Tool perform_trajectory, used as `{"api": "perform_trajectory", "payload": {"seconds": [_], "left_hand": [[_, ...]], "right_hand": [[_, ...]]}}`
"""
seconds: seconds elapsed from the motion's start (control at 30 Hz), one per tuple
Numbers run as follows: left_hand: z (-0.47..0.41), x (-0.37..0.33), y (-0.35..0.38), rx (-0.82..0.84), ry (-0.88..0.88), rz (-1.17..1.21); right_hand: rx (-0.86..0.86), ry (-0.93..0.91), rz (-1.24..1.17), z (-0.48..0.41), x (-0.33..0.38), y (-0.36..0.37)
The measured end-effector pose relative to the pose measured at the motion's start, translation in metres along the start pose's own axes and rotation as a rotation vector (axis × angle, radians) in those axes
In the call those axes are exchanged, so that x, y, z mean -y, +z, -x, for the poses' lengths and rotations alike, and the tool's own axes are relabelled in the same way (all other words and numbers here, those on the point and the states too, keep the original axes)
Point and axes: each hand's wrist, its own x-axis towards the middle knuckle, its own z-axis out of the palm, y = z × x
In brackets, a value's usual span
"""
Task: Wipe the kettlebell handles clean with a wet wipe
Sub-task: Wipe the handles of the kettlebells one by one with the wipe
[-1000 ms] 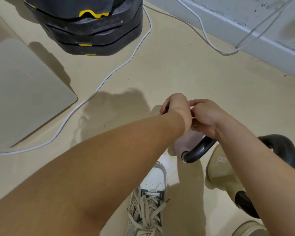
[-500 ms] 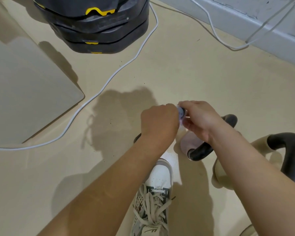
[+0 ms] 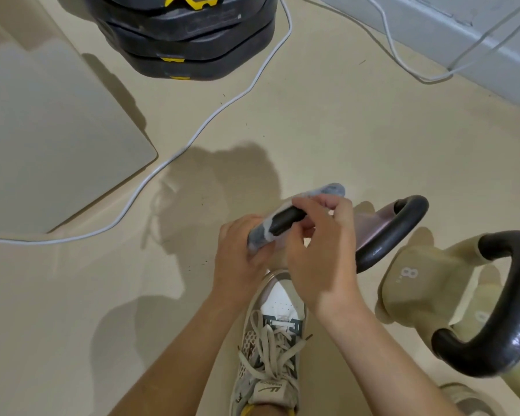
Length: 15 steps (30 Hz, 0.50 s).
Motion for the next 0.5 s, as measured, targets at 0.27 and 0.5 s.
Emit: {"api": "perform_trajectory", "payload": {"seconds": [0.27,0.5], "left_hand": [[0.008,0.004,-0.001,0.078,-0.2,-0.057],[0.023,-0.032,-0.036,0.023,-0.291,-0.113]], "right_hand": [[0.288,-0.434,0.301,-0.027,0.012,-0.053],[0.646,-0.75,1.012,-0.067,0.005,-0.031]]}}
